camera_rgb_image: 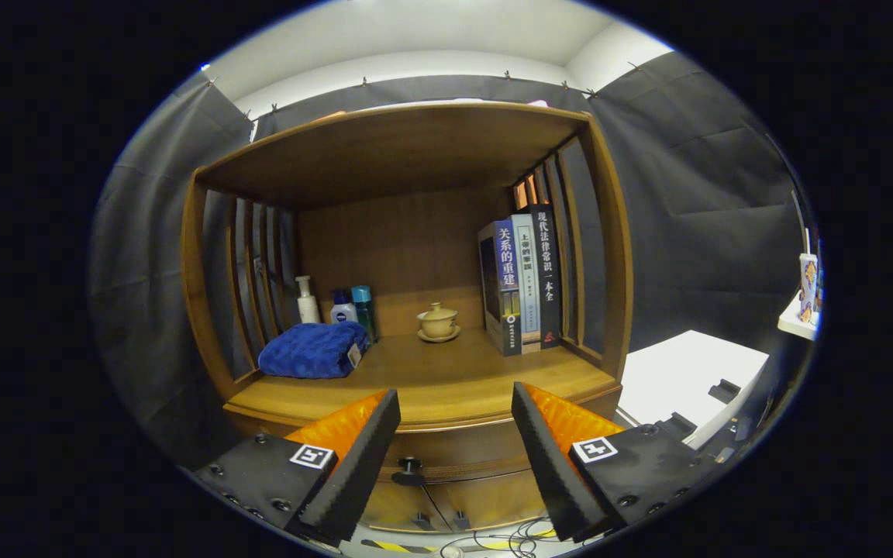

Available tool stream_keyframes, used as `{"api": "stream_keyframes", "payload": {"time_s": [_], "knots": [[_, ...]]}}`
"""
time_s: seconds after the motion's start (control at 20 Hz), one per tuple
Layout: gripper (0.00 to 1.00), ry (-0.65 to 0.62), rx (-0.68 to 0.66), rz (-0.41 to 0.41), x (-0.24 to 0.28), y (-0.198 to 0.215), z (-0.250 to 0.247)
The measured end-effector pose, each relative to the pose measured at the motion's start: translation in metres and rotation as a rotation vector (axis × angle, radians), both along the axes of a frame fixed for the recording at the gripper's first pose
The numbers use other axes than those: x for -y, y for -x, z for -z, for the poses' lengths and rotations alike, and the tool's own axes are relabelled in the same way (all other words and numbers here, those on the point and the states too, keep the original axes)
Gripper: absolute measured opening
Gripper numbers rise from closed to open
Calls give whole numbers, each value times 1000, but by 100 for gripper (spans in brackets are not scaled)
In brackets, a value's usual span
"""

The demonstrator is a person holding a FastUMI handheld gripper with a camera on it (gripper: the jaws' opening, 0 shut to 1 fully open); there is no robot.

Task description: Pull open the drawer, take out the items inside it, and place them on the countertop above the cabinet.

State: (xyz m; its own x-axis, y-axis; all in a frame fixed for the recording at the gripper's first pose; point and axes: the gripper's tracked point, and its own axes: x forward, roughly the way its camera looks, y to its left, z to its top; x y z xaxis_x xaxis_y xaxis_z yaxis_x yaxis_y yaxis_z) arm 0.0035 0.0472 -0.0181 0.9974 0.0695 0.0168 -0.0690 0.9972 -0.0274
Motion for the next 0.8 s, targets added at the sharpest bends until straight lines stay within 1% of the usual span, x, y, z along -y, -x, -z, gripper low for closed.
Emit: {"api": "stream_keyframes", "payload": {"time_s": [0.1, 0.3, 0.5, 0.7, 0.8], "knots": [[96, 1, 21, -14, -9, 0, 5], [96, -42, 64, 23, -5, -11, 24], [96, -69, 34, 35, -5, -29, 59], [96, -39, -69, -16, -29, -44, 117], [96, -29, -105, -23, -35, -50, 139]]}}
